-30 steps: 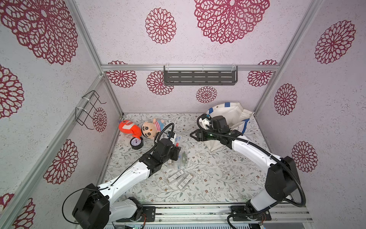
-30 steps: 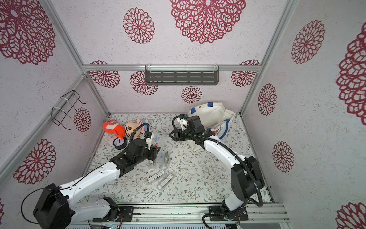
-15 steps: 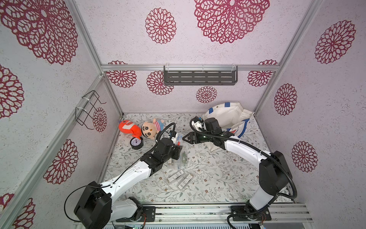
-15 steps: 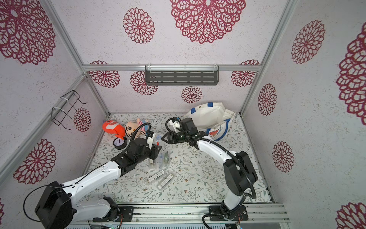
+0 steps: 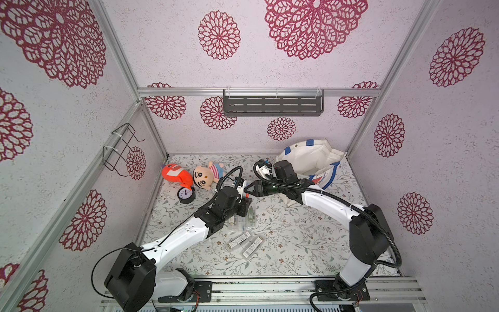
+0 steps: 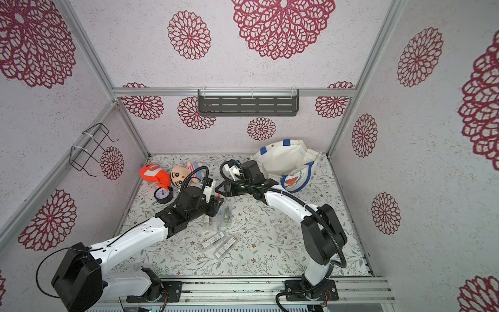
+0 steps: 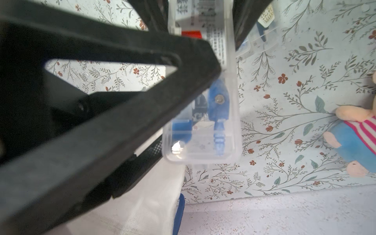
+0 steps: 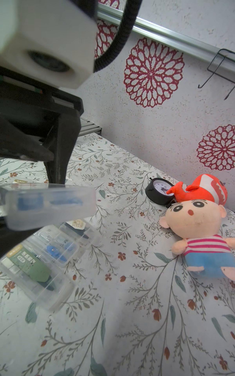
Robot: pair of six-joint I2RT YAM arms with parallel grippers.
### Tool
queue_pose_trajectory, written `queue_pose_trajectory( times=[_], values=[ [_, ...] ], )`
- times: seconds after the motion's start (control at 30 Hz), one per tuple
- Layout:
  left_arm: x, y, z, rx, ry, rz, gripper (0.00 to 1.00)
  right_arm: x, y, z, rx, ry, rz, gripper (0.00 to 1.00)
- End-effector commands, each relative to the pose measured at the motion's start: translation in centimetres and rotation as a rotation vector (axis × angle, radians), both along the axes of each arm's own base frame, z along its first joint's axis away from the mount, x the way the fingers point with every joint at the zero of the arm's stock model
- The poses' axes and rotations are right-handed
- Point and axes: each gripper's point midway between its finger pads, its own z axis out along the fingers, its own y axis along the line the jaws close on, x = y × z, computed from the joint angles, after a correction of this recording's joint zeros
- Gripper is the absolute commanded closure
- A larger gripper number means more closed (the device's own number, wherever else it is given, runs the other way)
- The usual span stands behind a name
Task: Put the compass set into the canvas bag
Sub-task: Pick up the compass set at the center of the board.
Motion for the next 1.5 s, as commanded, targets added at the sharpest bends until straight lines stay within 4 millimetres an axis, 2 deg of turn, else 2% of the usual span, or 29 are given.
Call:
queue_pose_trajectory(
  times=[0.0,0.3,0.4,0.57,0.8,0.9,1.0,1.07,1.17,1.27,1.47],
  values=[
    [0.4,-1.0,1.8,-0.019,-0.051,-0.03,0.55,-0.3,0.4,1.6,0.048,-0.027,0.02,0.65],
    [0.3,-1.0,1.4,-0.011,-0.037,-0.031,0.51,-0.1,0.3,1.8,0.046,-0.041,0.011,0.82],
    [0.2,-0.9,1.2,-0.011,-0.031,-0.024,0.44,0.0,0.2,1.8,0.038,-0.05,0.004,0.86],
    [-0.3,-0.7,0.8,-0.013,-0.004,-0.024,0.25,0.5,-0.6,2.3,-0.004,-0.095,-0.034,0.93],
    [-1.3,0.5,0.6,-0.003,0.005,-0.006,0.2,2.5,-3.0,4.7,-0.089,-0.197,-0.11,1.0],
    [-1.6,1.0,0.7,-0.01,0.001,0.01,0.19,3.7,-5.0,7.0,-0.111,-0.259,-0.165,1.0],
    [-1.8,1.7,0.3,-0.001,0.007,0.031,0.19,5.2,-7.9,9.9,-0.13,-0.329,-0.247,1.0],
    [-1.8,2.2,-0.1,0.009,0.019,0.05,0.19,6.3,-10.3,12.0,-0.126,-0.368,-0.317,1.0],
    [-1.9,2.5,-0.7,0.015,0.038,0.06,0.19,7.8,-14.4,14.0,-0.146,-0.406,-0.432,1.0],
    [-1.9,2.7,-1.0,0.01,0.051,0.072,0.19,9.1,-18.6,14.6,-0.189,-0.429,-0.547,1.0],
    [-1.6,2.8,-1.7,0.02,0.078,0.079,0.19,10.9,-24.6,14.2,-0.231,-0.412,-0.703,1.0]
  ],
)
